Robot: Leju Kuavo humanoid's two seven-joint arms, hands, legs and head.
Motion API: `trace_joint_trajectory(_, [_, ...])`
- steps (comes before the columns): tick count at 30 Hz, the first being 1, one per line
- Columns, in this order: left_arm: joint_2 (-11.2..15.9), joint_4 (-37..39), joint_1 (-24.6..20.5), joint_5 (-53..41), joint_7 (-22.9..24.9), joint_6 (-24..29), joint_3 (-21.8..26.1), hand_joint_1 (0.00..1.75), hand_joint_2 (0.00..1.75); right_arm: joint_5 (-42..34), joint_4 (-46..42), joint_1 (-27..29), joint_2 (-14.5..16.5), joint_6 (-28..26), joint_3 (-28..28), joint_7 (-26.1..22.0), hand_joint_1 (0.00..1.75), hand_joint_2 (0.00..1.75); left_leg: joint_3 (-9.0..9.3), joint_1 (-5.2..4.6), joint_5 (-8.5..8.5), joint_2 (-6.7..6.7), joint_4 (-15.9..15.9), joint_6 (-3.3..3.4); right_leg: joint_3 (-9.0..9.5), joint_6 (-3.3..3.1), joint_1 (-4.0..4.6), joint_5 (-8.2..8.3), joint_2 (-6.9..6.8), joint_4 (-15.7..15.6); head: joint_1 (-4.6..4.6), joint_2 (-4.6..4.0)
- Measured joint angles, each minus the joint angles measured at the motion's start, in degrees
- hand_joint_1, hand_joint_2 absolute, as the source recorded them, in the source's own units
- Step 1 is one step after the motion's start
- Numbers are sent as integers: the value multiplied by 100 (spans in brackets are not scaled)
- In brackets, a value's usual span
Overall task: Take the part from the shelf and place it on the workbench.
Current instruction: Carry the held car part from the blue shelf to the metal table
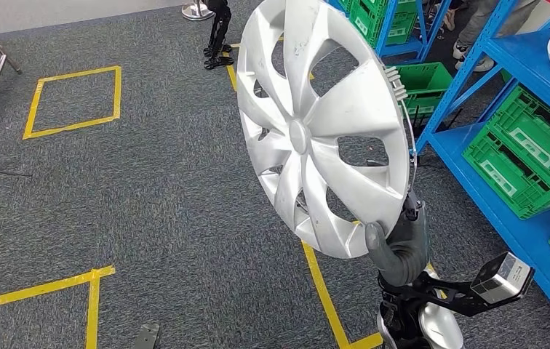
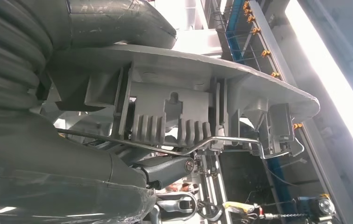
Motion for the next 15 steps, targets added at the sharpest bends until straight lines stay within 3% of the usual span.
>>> trace_joint_trajectory(15, [-2, 0, 1, 33, 112, 0, 1, 0, 175, 0, 74, -36, -2, 10, 7, -7, 175, 175, -1, 1, 0, 0, 0, 1, 1, 0, 0, 0, 0, 1, 0, -2])
